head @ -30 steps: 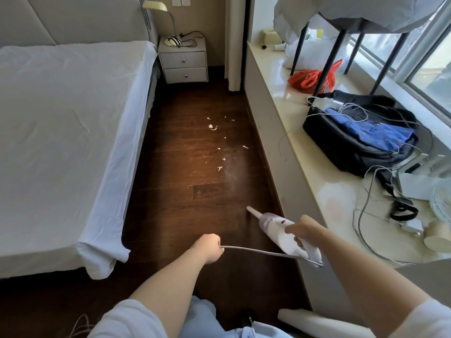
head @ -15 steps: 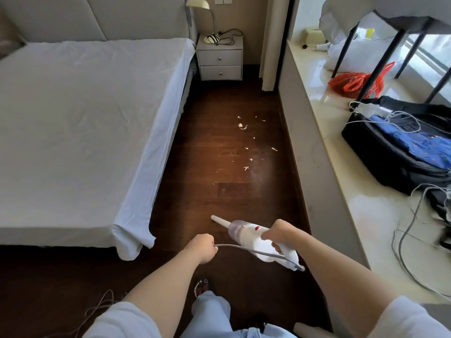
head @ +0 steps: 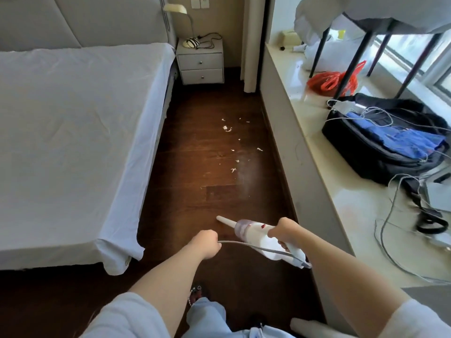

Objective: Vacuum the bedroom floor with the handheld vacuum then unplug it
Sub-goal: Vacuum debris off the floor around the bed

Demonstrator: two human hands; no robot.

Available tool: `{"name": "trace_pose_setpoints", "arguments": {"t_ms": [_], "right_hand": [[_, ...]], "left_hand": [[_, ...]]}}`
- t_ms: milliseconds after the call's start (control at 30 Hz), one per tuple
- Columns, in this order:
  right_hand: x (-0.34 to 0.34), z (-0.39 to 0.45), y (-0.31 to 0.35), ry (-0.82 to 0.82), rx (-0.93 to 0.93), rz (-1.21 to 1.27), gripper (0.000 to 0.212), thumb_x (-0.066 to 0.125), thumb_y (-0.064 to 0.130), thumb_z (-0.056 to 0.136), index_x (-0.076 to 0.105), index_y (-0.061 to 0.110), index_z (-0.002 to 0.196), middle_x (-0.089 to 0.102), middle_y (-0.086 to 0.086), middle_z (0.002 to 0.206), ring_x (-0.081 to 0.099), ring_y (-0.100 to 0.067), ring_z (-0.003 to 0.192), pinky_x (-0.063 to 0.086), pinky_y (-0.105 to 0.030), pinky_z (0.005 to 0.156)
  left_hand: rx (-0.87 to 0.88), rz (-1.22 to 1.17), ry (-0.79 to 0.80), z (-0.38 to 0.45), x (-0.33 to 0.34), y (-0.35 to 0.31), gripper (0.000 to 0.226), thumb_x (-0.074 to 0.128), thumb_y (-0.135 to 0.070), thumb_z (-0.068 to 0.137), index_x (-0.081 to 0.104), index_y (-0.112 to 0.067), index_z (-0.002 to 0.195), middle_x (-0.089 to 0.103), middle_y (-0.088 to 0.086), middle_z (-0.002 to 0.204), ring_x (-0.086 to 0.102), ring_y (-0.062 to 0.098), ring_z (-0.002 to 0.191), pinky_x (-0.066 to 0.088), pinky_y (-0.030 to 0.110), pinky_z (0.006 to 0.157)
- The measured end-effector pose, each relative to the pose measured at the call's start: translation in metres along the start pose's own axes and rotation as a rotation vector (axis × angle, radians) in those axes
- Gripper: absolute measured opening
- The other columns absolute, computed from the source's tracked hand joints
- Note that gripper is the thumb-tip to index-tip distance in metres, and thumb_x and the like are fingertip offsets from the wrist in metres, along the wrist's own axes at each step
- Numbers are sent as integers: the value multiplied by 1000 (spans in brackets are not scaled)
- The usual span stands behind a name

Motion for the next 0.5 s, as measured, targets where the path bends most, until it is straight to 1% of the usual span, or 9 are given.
{"name": "trace_pose_setpoints", "arguments": {"t_ms": [67, 133, 233, 300, 333, 367, 400, 433, 500], "right_hand": [[-13, -2, -20, -14, 55, 27, 46, 53, 28, 97, 49, 0, 132, 58, -12, 111, 59, -27, 107, 44, -30, 82], [-27, -2, -39, -39, 63, 104, 42, 54, 24, 96, 49, -1, 130, 57, -13, 102, 57, -26, 90, 44, -29, 74], [-41, -1, -65, -51, 90, 136, 43, 50, 21, 98, 45, -3, 133, 54, -15, 96, 52, -28, 79, 42, -29, 65], [-48, 2, -79, -82, 107, 158, 40, 46, 18, 98, 47, -6, 131, 62, -15, 101, 60, -30, 91, 45, -29, 73], [-49, 4, -84, -89, 108, 169, 39, 45, 16, 98, 49, -7, 129, 65, -17, 111, 63, -30, 101, 45, -28, 75], [-50, 6, -88, -92, 96, 181, 37, 45, 14, 98, 51, -7, 128, 64, -20, 118, 64, -30, 103, 45, -27, 73], [-50, 9, -91, -97, 73, 195, 35, 46, 11, 96, 54, -8, 126, 64, -23, 120, 65, -31, 96, 46, -26, 66], [-49, 11, -94, -110, 53, 204, 34, 47, 8, 95, 56, -8, 123, 65, -24, 117, 63, -30, 82, 45, -25, 59], [-48, 13, -101, -129, 37, 226, 31, 48, 7, 94, 59, -7, 119, 68, -22, 98, 53, -23, 60, 42, -25, 49]], "left_hand": [[30, 0, 16, 2, 7, -14, 24, 49, -29, 95, 61, -14, 109, 63, 5, 109, 60, 20, 96, 49, 29, 81], [51, 13, 32, 3, 14, -26, 23, 50, -28, 95, 61, -13, 108, 63, 5, 108, 58, 18, 92, 46, 26, 75], [57, 22, 44, 1, 22, -37, 22, 51, -28, 95, 62, -13, 106, 63, 6, 109, 60, 21, 97, 47, 28, 77], [60, 31, 42, 0, 24, -42, 22, 51, -27, 95, 62, -13, 107, 63, 6, 110, 60, 23, 100, 48, 29, 80], [64, 34, 41, -1, 25, -44, 23, 50, -27, 95, 63, -12, 107, 63, 7, 111, 60, 23, 100, 48, 30, 81], [68, 35, 42, -2, 26, -47, 23, 49, -27, 96, 63, -12, 108, 63, 7, 111, 60, 24, 100, 48, 30, 81], [71, 36, 43, -3, 27, -49, 24, 49, -27, 96, 63, -12, 108, 63, 7, 111, 60, 24, 100, 48, 30, 81], [72, 35, 43, -4, 28, -50, 24, 48, -27, 96, 63, -12, 108, 63, 7, 110, 60, 23, 99, 48, 30, 81], [68, 23, 38, -5, 30, -50, 22, 50, -27, 96, 63, -13, 108, 64, 6, 109, 61, 22, 98, 50, 30, 83]]}}
Point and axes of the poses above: each hand's wrist, its own z-axis towards the middle knuckle, its own x-axis out of the palm, y = z × x, the point moved 8 cm from there along z, towards the middle knuckle
